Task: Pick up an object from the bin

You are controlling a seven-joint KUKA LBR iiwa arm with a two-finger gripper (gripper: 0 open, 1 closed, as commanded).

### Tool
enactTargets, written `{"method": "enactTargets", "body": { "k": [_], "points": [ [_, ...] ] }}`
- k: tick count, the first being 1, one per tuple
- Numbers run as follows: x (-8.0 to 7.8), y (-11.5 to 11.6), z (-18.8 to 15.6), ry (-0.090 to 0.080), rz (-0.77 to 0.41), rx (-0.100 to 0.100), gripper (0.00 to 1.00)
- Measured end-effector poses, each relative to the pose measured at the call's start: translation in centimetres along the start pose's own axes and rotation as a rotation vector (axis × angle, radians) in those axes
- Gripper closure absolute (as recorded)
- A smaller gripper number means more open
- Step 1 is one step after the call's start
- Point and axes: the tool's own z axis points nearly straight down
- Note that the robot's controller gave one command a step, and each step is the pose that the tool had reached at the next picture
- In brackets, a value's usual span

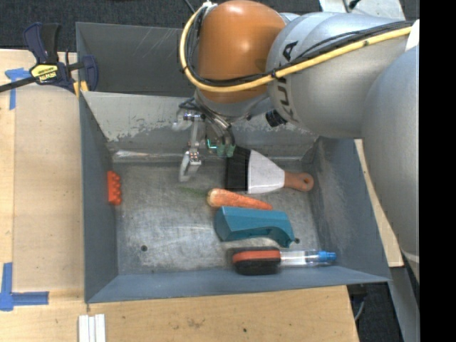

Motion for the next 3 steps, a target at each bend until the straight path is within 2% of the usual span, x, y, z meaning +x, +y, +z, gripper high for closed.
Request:
{"method": "enactTargets", "body": {
  "k": [1,2,3],
  "points": [
    [0.0,-0.1,0.0,0.001,-0.002,0.000,0.00],
    [0.6,-4.1,-0.5,0.004,-0.092,0.004,0.00],
    [0.8,-2.8,-0.2,-0.005,-0.219,-0.002,0.00]
  ]
}}
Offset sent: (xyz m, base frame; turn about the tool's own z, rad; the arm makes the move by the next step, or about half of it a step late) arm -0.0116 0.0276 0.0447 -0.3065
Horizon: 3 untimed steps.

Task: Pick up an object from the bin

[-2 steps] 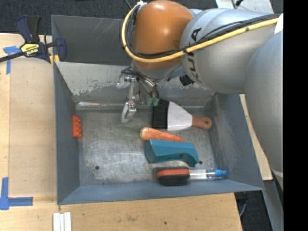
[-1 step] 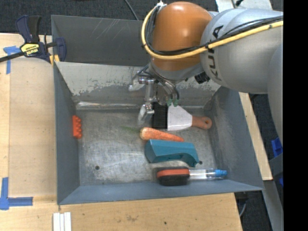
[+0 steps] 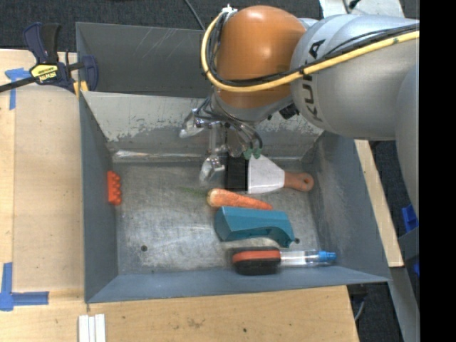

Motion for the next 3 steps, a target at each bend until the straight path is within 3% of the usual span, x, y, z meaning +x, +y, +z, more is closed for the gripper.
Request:
{"method": "enactTargets", "body": {
  "k": [1,2,3],
  "points": [
    [1.1,-5.8,3.1,0.004,-0.079,0.001,0.00],
    [4.2,-6.8,4.2,0.006,0.077,0.005,0.00],
    [4.4,-7.4,5.9,0.006,0.236,0.001,0.00]
  ]
}}
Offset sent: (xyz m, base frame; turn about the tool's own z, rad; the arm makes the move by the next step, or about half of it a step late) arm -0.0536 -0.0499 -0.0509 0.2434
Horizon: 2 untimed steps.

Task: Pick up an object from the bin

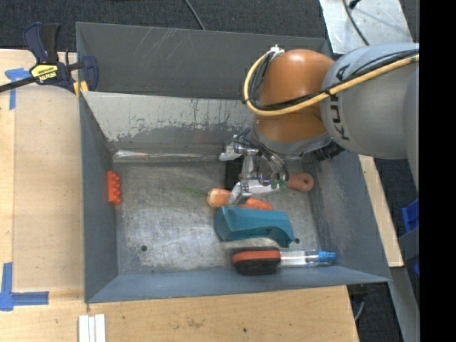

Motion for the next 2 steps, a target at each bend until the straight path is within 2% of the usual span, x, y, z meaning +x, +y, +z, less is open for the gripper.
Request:
{"method": "enactTargets", "body": {
  "k": [1,2],
  "points": [
    [1.3,-0.9,2.6,-0.013,-0.164,0.001,0.00],
    [2.1,-0.9,4.9,-0.008,-0.006,0.002,0.00]
  ]
}}
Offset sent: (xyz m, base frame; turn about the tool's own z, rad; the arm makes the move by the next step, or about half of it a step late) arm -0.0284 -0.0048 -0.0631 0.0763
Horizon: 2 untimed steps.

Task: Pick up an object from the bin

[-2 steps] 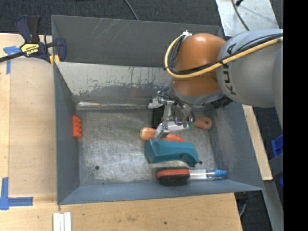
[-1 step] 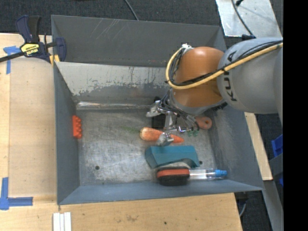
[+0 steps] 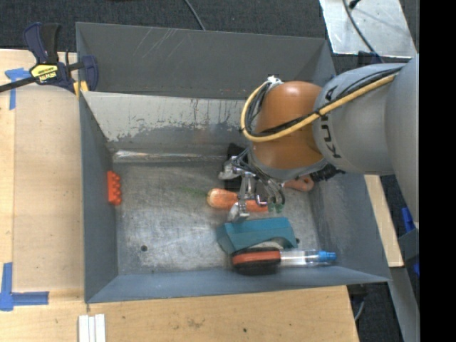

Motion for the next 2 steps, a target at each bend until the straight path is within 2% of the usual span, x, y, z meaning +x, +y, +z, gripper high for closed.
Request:
{"method": "enactTargets", "body": {
  "k": [1,2],
  "points": [
    [-2.14,-3.27,0.49,-0.011,0.039,-0.005,1.00],
    [-2.14,-3.27,0.49,-0.011,0.039,-0.005,1.00]
  ]
}}
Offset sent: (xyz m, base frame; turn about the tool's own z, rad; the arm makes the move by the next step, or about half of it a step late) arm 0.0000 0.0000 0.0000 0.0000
